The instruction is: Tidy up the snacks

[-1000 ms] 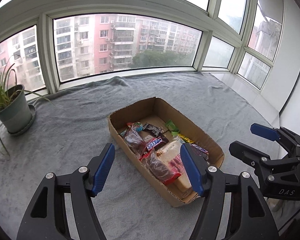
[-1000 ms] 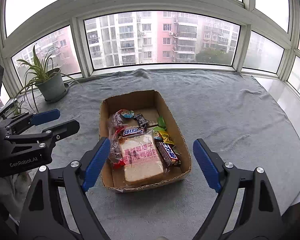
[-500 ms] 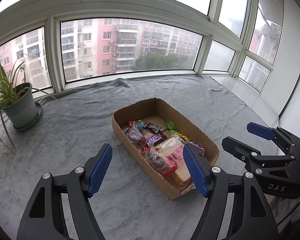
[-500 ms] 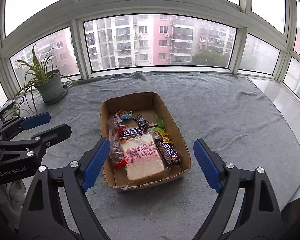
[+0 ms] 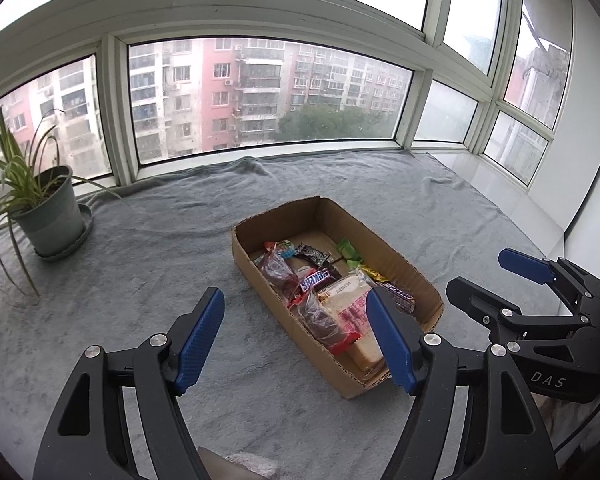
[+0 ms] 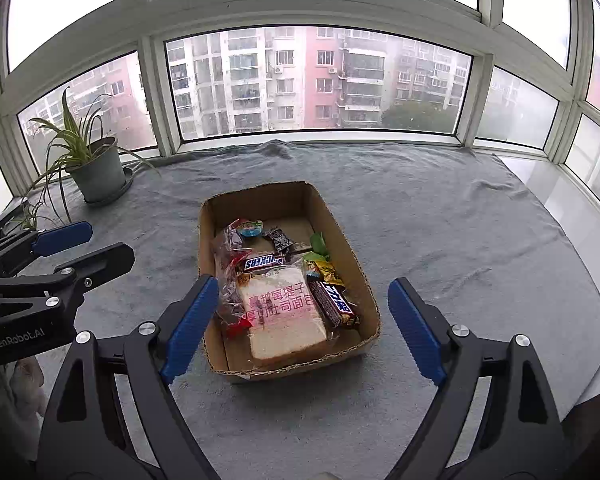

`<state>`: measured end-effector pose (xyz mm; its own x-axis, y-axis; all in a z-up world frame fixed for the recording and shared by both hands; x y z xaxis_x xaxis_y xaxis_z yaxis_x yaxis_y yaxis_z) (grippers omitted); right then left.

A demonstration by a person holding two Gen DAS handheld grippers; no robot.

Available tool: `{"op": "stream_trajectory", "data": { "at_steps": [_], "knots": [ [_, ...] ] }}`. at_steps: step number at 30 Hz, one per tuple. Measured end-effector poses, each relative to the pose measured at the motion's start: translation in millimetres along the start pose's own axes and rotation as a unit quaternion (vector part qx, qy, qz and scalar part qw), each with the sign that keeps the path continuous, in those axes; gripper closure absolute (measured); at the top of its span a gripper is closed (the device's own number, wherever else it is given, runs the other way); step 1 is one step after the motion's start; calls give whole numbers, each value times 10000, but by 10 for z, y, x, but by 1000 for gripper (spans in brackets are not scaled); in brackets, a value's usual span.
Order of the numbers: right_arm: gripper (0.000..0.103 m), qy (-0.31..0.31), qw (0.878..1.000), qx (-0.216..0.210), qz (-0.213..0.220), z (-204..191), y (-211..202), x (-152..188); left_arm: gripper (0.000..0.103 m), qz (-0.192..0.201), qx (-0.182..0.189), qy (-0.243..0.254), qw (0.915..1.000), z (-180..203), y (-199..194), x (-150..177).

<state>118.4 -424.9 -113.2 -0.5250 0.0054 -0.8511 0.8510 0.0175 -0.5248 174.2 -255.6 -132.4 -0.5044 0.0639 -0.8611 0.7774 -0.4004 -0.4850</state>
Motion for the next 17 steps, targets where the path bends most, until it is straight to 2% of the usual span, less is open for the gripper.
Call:
{"op": "stream_trajectory", "data": {
  "at_steps": [14, 17],
  "knots": [
    [14, -95, 10000, -26, 0, -92, 6, 11, 29, 10, -142, -165, 9998, -128, -37, 15],
    [14, -112, 9999, -63, -21, -128, 24, 28, 29, 156, -216, -65, 9996, -140, -84, 2]
  ]
}}
Point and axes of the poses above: each gripper's, at about its wrist camera, not at the fingertips, and y roughly the way its jaws point, z to its right, x to its underside, the point moved 8 cm from there along y, roughly the way its jaws point, and after that the axes turned 12 degrees about z, right-handed, at the moved point
